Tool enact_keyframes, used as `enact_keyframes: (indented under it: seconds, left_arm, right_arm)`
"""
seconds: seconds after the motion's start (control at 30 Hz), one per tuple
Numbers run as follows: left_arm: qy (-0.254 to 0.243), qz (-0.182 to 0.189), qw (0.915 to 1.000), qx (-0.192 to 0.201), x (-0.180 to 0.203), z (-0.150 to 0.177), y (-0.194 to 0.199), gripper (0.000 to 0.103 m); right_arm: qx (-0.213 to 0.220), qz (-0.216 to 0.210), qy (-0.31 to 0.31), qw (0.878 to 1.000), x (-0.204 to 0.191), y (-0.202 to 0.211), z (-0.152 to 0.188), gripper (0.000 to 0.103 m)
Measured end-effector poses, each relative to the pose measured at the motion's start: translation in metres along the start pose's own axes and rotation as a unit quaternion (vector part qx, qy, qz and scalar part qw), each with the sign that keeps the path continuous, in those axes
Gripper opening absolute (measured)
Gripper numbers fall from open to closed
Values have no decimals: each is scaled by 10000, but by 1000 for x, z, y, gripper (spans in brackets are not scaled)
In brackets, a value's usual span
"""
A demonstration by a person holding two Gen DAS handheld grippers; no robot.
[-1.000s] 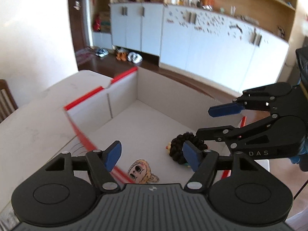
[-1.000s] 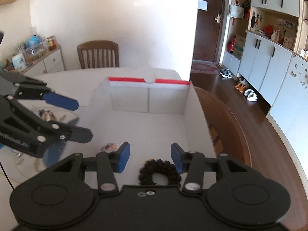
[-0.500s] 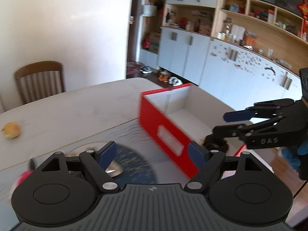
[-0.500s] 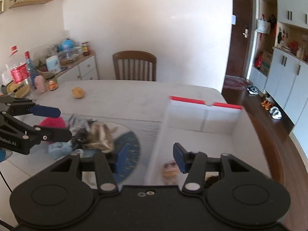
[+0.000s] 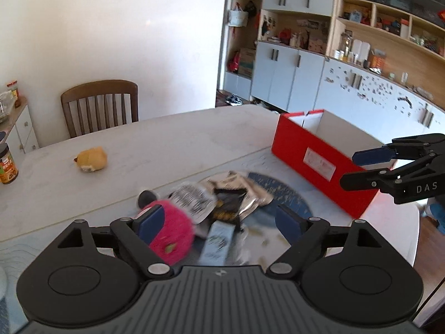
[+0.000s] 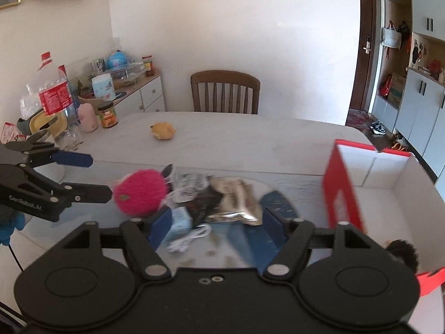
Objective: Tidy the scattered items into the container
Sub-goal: 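Move both tools back toward the remaining items on the table, then grasp the pink fluffy plush with the left tool while the right tool grasps the light-blue box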
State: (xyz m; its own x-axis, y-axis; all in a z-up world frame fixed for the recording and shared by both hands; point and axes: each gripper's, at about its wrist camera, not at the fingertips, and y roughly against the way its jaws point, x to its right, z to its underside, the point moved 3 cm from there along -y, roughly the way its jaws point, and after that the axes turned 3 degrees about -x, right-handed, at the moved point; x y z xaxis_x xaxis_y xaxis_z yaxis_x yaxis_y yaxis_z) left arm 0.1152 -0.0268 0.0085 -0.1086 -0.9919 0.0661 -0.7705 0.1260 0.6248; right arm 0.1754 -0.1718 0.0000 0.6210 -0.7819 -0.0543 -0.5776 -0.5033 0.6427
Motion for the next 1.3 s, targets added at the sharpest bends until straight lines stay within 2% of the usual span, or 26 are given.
enact_keyframes:
  seconds: [0.1, 0.3, 0.5, 0.73, 0.9, 1.3]
  left_arm:
    - [-263, 17, 9996, -37, -19, 11, 2, 96]
    - [-507, 72, 9985, -170, -51, 22, -13, 96]
    - [-706, 153, 9970, -279, -68, 26, -40, 96]
    - [-743, 267, 9958, -474, -81, 30, -71, 96]
    - [-702, 336, 9953, -578, -85, 31, -87, 96]
    - [-687, 421, 9943, -704, -88, 39, -109, 96]
  right_arm:
    - [-104, 47, 68, 9999, -26, -13, 2, 103]
    - [-355, 94, 294, 9989, -70, -45, 8, 103]
    - [-593, 212, 362, 9974, -91, -83, 19, 103]
    - [-803, 333, 435, 9953, -103, -122, 28, 103]
    - [-987, 402, 152, 9942, -100, -145, 31, 103]
    - [-1000, 699, 12, 9925, -97, -165, 30, 103]
